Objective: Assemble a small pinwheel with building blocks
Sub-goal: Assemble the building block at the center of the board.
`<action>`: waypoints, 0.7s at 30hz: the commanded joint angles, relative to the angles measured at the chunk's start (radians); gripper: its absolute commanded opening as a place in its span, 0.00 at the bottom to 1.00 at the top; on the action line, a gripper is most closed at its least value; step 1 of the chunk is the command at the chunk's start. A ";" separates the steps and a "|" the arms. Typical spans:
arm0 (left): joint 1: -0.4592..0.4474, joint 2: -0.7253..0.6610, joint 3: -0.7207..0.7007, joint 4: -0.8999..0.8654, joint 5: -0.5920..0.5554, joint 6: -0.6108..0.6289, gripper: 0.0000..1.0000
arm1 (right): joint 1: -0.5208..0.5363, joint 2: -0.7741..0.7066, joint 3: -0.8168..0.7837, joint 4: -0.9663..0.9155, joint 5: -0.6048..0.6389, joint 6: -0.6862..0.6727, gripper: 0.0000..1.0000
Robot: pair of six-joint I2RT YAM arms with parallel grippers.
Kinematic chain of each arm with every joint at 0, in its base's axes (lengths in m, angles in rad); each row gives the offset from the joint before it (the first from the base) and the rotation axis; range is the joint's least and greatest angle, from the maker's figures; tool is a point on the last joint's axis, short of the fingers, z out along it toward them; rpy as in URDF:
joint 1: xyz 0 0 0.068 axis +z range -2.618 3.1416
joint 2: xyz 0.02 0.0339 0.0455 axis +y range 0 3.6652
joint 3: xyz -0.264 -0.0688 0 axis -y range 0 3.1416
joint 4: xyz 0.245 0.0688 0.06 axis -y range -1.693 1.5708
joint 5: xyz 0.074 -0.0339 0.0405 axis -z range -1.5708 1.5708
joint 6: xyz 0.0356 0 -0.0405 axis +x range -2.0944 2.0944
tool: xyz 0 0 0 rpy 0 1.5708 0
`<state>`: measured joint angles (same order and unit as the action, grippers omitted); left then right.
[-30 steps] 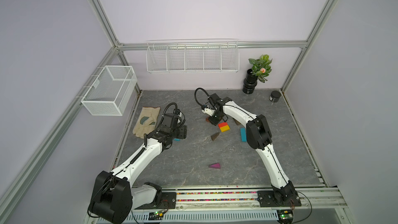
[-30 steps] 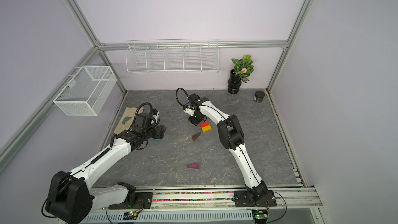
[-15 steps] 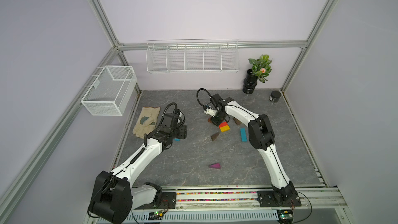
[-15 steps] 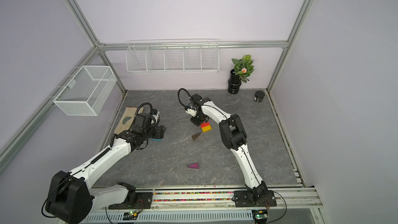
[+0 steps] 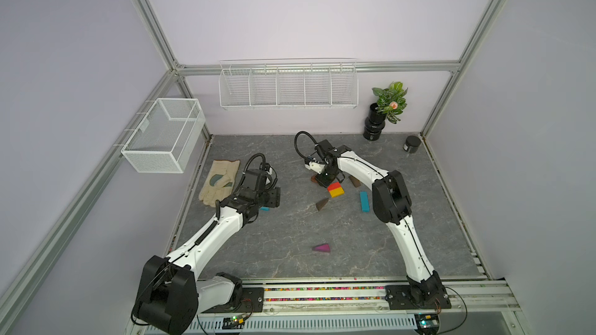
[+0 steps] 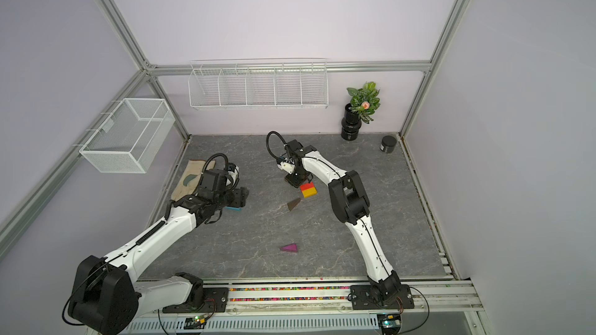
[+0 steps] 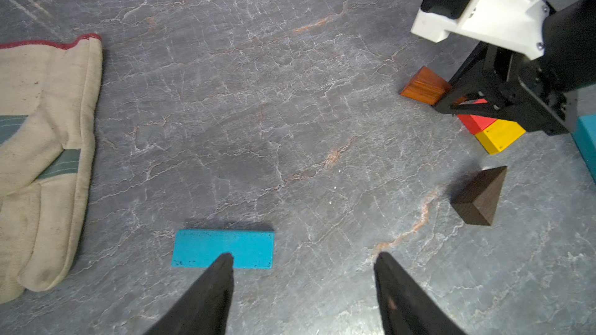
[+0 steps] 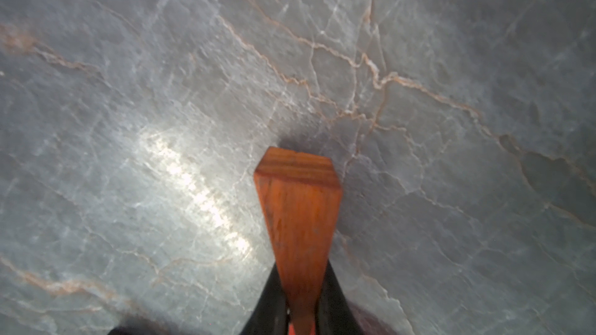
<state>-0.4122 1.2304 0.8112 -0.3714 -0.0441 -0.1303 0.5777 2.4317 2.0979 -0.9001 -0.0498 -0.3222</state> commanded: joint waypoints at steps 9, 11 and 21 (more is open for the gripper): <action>0.005 0.013 0.004 0.005 0.010 0.001 0.72 | -0.001 -0.020 0.027 -0.003 -0.026 -0.006 0.34; 0.005 0.018 0.018 -0.002 0.010 0.006 0.72 | -0.001 -0.037 0.039 -0.005 -0.030 0.000 0.43; 0.005 0.068 0.129 -0.026 0.063 0.013 0.73 | -0.028 -0.151 0.140 -0.051 -0.080 0.040 0.71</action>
<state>-0.4122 1.2823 0.8886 -0.3885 -0.0135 -0.1223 0.5682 2.3760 2.2013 -0.9234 -0.0887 -0.3004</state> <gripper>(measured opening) 0.730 0.701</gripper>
